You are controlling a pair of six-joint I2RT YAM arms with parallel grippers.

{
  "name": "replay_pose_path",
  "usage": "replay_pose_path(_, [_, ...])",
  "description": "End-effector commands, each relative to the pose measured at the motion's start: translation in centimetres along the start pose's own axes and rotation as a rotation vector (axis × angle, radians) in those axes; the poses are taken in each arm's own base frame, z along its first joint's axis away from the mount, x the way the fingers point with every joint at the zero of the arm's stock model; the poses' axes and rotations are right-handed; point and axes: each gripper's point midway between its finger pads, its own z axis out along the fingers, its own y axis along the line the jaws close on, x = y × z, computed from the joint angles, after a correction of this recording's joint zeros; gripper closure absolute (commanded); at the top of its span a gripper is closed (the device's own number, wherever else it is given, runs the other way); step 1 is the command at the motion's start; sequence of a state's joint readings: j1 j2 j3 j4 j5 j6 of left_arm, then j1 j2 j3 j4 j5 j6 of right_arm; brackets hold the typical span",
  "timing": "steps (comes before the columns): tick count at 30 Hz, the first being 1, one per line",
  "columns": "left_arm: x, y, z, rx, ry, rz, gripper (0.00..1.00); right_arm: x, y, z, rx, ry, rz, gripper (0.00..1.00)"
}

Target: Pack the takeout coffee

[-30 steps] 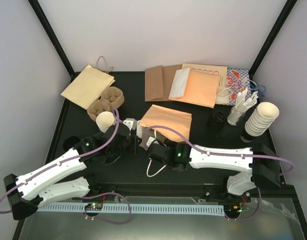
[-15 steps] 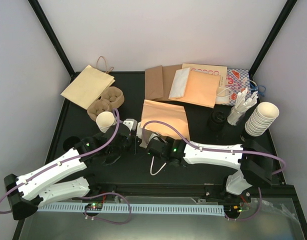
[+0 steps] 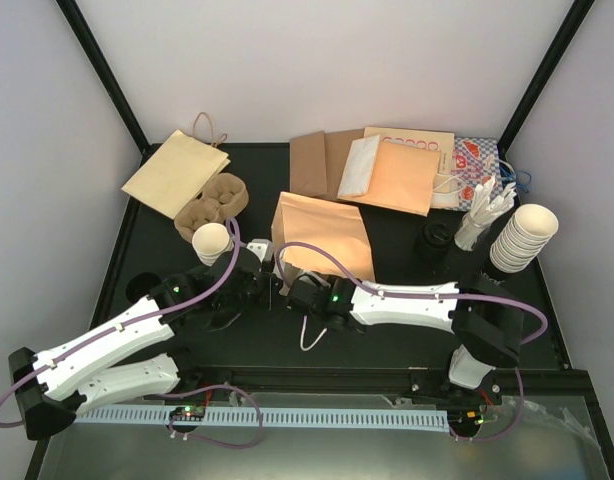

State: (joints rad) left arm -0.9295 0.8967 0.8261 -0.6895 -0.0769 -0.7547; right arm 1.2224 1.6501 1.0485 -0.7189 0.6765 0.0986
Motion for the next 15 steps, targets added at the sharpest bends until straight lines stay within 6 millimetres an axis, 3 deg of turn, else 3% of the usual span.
replay_pose_path(1, [0.2,-0.2,-0.4,0.02,0.012,0.009,0.98,0.4,-1.4,1.0,0.05,0.047,0.04,0.99])
replay_pose_path(5, [0.3,-0.1,-0.4,0.016,0.011,0.007,0.98,0.0,-2.0,0.2,0.042,0.02,0.031,0.99])
replay_pose_path(10, [0.2,-0.1,-0.4,0.015,0.007,0.01,0.99,0.0,-4.5,-1.4,0.117,0.004,0.031,0.99])
replay_pose_path(15, [0.3,-0.1,-0.4,0.013,0.012,0.013,0.99,-1.2,-6.2,-3.4,0.134,-0.039,0.07,0.99])
